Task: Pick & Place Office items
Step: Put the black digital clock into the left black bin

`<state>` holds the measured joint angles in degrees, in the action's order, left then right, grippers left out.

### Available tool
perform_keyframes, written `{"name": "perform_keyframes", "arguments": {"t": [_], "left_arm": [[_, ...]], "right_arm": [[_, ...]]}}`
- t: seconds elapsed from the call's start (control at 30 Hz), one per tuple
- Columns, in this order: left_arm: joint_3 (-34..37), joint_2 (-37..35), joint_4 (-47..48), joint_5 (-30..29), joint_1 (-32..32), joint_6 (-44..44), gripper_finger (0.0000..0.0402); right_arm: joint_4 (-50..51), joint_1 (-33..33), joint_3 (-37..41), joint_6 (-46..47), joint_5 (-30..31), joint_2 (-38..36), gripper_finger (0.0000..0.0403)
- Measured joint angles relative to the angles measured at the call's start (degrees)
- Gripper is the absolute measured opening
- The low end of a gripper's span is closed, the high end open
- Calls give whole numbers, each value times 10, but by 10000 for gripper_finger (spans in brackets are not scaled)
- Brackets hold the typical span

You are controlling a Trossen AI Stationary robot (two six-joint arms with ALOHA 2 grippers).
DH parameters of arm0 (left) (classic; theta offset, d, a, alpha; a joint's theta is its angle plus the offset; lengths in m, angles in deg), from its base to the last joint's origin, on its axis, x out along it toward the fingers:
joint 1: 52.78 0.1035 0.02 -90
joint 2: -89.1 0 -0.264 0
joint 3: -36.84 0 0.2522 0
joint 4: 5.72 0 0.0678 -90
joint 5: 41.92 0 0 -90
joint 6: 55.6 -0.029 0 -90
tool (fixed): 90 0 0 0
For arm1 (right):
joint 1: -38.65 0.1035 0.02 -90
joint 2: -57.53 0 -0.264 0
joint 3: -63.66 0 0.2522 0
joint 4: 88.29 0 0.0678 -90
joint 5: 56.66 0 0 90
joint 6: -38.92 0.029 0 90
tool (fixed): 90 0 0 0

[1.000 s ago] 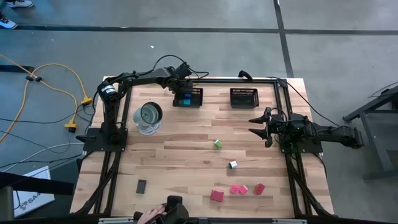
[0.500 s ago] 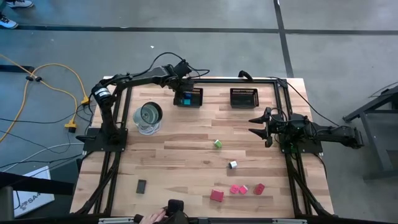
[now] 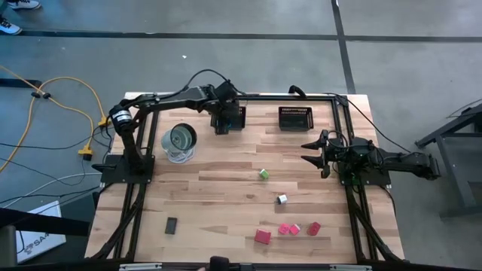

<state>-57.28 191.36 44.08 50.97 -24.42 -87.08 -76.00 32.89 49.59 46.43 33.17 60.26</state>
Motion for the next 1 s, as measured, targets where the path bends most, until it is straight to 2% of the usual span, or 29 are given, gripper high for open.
{"name": "perform_keyframes", "arguments": {"t": [0.7, 0.9, 1.0], "left_arm": [[0, 0, -5, -18, -144, 121, 149], [0, 0, -5, -67, -205, 155, 149], [0, 0, -5, -73, -234, 181, 149]], "right_arm": [[0, 0, 0, 0, 0, 0, 194], [0, 0, 0, 0, 0, 0, 194], [0, 0, 0, 0, 0, 0, 194]]}}
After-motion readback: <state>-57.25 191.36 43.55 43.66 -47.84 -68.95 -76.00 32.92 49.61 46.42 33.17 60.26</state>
